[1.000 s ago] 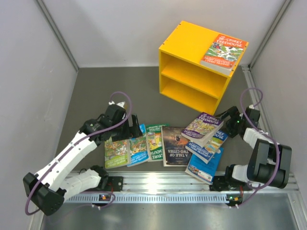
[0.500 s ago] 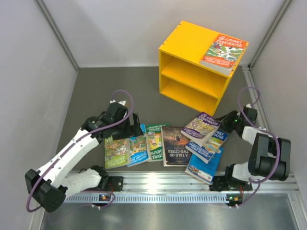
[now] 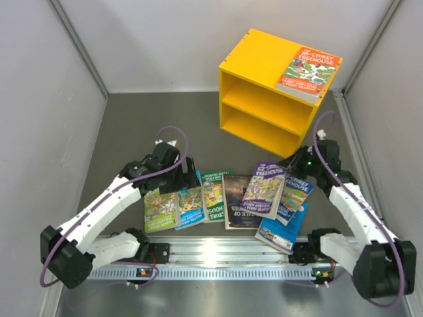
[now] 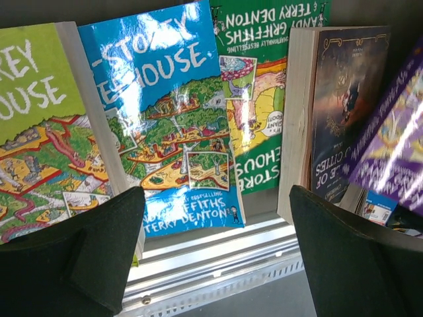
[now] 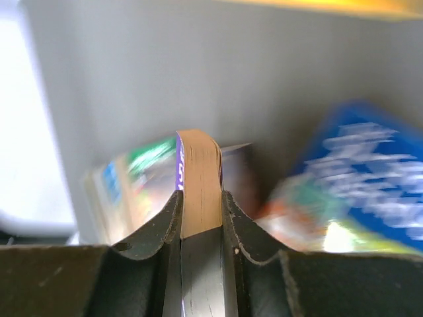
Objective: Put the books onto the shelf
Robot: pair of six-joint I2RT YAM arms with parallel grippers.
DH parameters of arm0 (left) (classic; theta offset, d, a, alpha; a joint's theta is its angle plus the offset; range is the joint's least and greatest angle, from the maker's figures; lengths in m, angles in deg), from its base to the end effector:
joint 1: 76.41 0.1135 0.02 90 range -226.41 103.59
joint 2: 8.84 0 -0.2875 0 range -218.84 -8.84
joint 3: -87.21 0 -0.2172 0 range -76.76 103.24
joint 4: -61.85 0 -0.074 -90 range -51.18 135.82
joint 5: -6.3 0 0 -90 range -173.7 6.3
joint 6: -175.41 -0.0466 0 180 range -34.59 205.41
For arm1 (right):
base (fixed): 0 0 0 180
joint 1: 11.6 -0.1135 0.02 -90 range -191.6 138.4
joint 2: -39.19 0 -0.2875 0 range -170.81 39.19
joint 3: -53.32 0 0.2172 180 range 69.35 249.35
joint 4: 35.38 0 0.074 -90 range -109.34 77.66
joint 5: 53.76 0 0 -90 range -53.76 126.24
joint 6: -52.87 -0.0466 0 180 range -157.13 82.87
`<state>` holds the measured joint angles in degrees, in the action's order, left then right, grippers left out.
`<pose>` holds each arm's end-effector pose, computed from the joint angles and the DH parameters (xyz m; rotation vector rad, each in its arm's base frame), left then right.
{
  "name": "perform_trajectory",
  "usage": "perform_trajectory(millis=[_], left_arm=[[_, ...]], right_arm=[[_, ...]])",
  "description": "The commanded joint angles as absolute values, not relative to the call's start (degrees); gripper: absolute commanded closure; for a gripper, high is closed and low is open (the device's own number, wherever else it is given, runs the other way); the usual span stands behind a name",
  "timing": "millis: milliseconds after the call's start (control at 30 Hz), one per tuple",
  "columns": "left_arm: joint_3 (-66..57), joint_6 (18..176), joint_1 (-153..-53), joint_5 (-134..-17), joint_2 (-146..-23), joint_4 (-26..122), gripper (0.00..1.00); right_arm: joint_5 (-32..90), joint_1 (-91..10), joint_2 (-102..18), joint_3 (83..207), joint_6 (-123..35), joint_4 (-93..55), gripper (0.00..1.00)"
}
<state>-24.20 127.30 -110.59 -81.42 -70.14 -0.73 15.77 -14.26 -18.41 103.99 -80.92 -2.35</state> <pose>0.1363 -0.0948 0.2941 -0.1608 2.6300 -0.5487 0.1708 0.0242 0.2545 0.6387 2.2650 0.8207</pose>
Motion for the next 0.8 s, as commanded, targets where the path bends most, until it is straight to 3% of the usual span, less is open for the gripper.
perform_trajectory(millis=[0,200,433,633,767], left_arm=[[-22.36,126.99,-110.69,-80.01,-73.6,5.12,0.05],[-18.66,125.49,-110.78,-78.26,-78.62,6.62,0.05],[-17.96,125.14,-110.78,-78.42,-78.98,6.7,0.05],[-18.22,125.4,-110.78,-79.57,-76.87,5.74,0.05],[-19.45,126.02,-110.78,-80.27,-75.11,5.65,0.05]], right_arm=[[17.5,-25.1,-13.03,111.79,-85.38,0.78,1.0],[19.71,-28.13,-13.98,129.7,-85.83,6.49,1.0],[19.54,-26.55,-28.38,168.06,-80.29,16.33,1.0],[10.14,-15.05,-43.32,193.32,-82.82,20.92,1.0],[5.48,-5.83,-52.28,201.79,-84.06,21.53,1.0]])
